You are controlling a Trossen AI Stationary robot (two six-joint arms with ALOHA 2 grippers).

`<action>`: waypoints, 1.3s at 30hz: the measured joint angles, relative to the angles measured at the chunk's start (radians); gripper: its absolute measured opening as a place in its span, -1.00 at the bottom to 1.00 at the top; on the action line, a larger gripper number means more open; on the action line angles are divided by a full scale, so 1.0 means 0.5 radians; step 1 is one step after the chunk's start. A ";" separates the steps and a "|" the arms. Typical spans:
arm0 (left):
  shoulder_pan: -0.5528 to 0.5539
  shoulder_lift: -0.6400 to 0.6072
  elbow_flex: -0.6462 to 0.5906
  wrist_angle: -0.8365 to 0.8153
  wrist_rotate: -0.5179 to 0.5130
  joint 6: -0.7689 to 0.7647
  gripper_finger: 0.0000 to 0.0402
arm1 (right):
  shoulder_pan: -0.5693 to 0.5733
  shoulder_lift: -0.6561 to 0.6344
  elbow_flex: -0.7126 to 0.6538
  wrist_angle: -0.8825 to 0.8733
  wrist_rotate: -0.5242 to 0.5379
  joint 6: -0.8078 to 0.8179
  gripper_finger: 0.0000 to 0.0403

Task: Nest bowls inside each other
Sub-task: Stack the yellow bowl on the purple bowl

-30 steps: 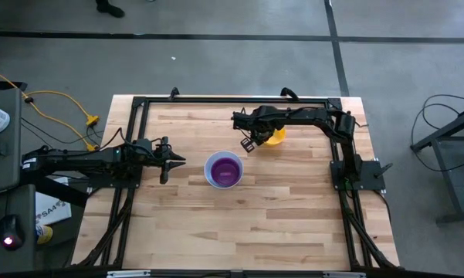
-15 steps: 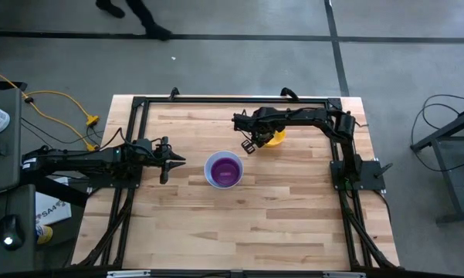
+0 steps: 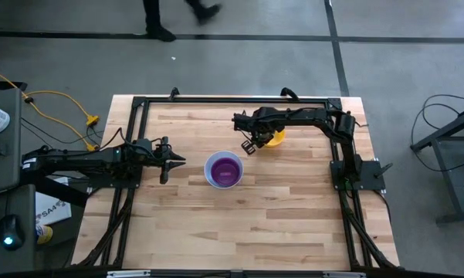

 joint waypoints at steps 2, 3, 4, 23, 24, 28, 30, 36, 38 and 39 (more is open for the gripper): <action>0.000 0.000 0.000 0.000 0.000 0.000 -0.66 | 0.000 0.000 0.000 0.000 0.000 0.000 -0.82; 0.000 -0.001 0.000 0.000 0.000 0.001 -0.66 | 0.000 0.000 0.000 0.000 0.000 -0.001 -0.82; 0.000 -0.001 0.000 -0.001 0.000 0.000 -0.66 | 0.000 0.000 0.000 0.000 0.000 -0.001 -0.82; 0.000 -0.001 -0.001 0.000 0.000 0.000 -0.66 | 0.000 -0.001 0.000 -0.002 0.003 -0.059 -0.98; -0.001 0.000 0.000 0.000 0.001 0.000 -0.66 | 0.000 0.000 0.000 -0.001 0.003 -0.070 -0.98; 0.000 -0.001 0.000 0.000 0.000 0.000 -0.66 | 0.000 -0.001 0.000 -0.002 0.002 -0.131 -0.98; 0.000 0.000 0.000 0.000 0.000 0.000 -0.66 | 0.000 -0.001 0.000 -0.001 0.002 -0.159 -0.98; 0.000 0.000 0.000 0.000 0.000 0.000 -0.66 | 0.000 -0.001 0.000 0.000 0.005 -0.209 -0.98; 0.000 0.000 0.000 0.000 0.000 0.000 -0.66 | 0.000 -0.009 0.000 0.000 0.005 -0.213 -0.98; 0.000 0.000 0.000 0.000 0.000 0.000 -0.66 | -0.001 -0.018 0.000 0.001 0.005 -0.218 -0.98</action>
